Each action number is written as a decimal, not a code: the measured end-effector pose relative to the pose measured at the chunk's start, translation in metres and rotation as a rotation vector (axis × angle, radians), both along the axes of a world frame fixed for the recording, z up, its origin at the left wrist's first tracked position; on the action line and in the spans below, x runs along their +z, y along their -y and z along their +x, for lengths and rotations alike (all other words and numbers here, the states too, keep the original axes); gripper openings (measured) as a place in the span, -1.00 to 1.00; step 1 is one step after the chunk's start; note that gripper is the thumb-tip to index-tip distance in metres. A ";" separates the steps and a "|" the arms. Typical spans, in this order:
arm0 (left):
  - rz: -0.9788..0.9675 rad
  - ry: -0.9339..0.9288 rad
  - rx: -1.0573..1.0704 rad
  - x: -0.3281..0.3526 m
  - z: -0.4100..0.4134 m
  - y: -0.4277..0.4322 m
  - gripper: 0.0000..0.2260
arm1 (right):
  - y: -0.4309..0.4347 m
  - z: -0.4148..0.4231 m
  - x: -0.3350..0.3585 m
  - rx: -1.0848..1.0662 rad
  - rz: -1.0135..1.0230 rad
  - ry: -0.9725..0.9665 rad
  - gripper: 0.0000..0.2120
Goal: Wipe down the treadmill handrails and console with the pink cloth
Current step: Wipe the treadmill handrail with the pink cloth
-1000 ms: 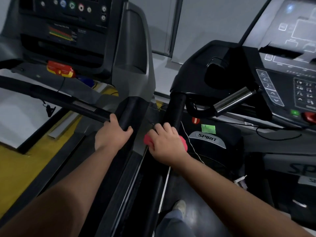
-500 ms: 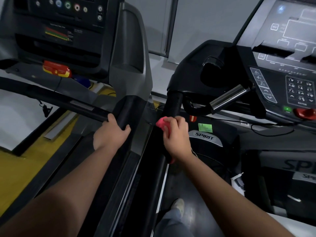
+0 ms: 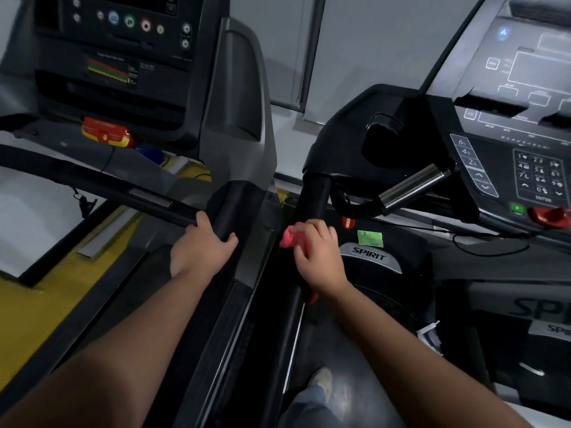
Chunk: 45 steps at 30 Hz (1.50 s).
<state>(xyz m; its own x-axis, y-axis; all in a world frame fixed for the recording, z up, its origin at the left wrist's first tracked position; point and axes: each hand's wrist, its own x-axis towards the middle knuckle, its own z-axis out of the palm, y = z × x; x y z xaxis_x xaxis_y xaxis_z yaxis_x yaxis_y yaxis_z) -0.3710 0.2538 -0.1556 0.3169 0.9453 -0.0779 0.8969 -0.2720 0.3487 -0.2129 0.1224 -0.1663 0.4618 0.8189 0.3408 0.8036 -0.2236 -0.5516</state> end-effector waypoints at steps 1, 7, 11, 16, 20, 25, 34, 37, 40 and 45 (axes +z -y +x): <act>0.003 -0.001 -0.002 0.000 0.000 0.000 -0.54 | -0.007 -0.001 0.004 -0.015 -0.075 0.046 -0.72; 0.013 0.003 0.004 -0.001 0.000 0.000 -0.54 | -0.008 -0.025 0.000 0.068 -0.108 0.327 -0.71; 0.009 0.002 0.001 -0.003 0.000 -0.002 -0.53 | 0.012 -0.005 -0.009 0.152 0.093 0.023 -0.72; 0.007 0.010 -0.001 -0.002 0.000 -0.001 -0.54 | -0.005 0.011 -0.004 -0.081 0.023 -0.135 -0.67; -0.004 0.016 0.000 -0.001 0.000 -0.001 -0.56 | -0.023 0.006 0.015 -0.052 -0.192 0.093 -0.65; -0.021 0.028 0.003 -0.001 -0.001 -0.002 -0.56 | 0.008 -0.001 -0.003 0.144 -0.043 0.060 -0.67; -0.013 0.022 -0.003 -0.003 0.000 -0.002 -0.52 | -0.007 0.012 -0.001 -0.075 -0.036 -0.111 -0.64; -0.017 0.008 0.000 -0.003 0.000 -0.001 -0.52 | -0.016 0.007 0.015 -0.116 -0.224 0.098 -0.65; -0.014 0.006 0.007 -0.003 -0.001 -0.001 -0.53 | -0.015 -0.003 0.021 0.012 -0.322 0.212 -0.67; -0.019 0.012 0.011 -0.003 -0.002 0.000 -0.55 | 0.011 0.000 -0.003 0.136 -0.011 -0.059 -0.67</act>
